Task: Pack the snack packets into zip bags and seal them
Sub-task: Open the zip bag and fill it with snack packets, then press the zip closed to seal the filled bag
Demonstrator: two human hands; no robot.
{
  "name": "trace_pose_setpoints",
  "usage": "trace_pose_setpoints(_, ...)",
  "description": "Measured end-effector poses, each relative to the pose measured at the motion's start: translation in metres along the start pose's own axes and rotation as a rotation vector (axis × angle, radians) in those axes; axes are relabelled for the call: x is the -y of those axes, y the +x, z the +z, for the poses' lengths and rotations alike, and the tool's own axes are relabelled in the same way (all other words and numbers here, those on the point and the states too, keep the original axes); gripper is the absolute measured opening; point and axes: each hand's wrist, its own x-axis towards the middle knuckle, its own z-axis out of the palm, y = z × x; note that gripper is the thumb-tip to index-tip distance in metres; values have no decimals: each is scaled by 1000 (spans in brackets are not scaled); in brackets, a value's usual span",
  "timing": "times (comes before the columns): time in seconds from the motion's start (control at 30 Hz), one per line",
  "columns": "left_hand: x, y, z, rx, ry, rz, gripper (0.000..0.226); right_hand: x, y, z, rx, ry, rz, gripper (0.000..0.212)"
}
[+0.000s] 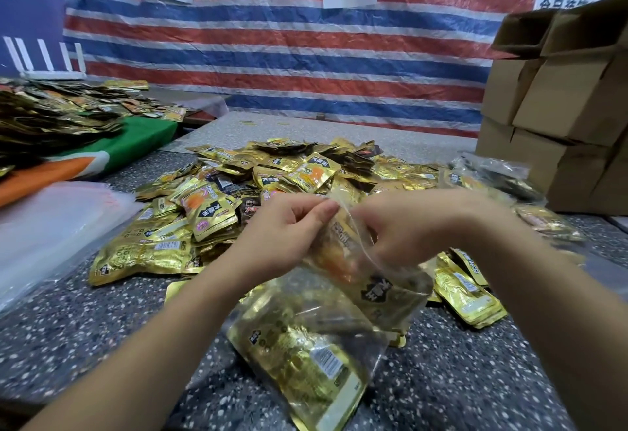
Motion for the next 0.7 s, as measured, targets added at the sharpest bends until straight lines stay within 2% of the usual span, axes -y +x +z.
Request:
trace_pose_setpoints(0.2, -5, -1, -12, -114, -82, -75, 41, -11, -14, -3, -323, 179, 9, 33)
trace_pose_setpoints(0.3, -15, 2, -16, -197, -125, -33, 40, -10, -30, -12, -406, 348, -55, 63)
trace_pose_setpoints(0.33, -20, 3, -18, -205, -175, -29, 41, -9, -35, -16, -434, 364, -88, 67)
trace_pose_setpoints(0.4, -31, 5, -21, -210, -285, -19, 43, -10, -44, -24, -502, 312, -168, 58)
trace_pose_setpoints(0.57, -43, 6, -28, -156, -403, -13, 42, -11, -46, -30, -660, 312, -249, 13)
trace_pose_setpoints(0.7, -34, 9, -21, -145, -362, -67, 35, -18, -33, -19, -711, 322, -148, 7)
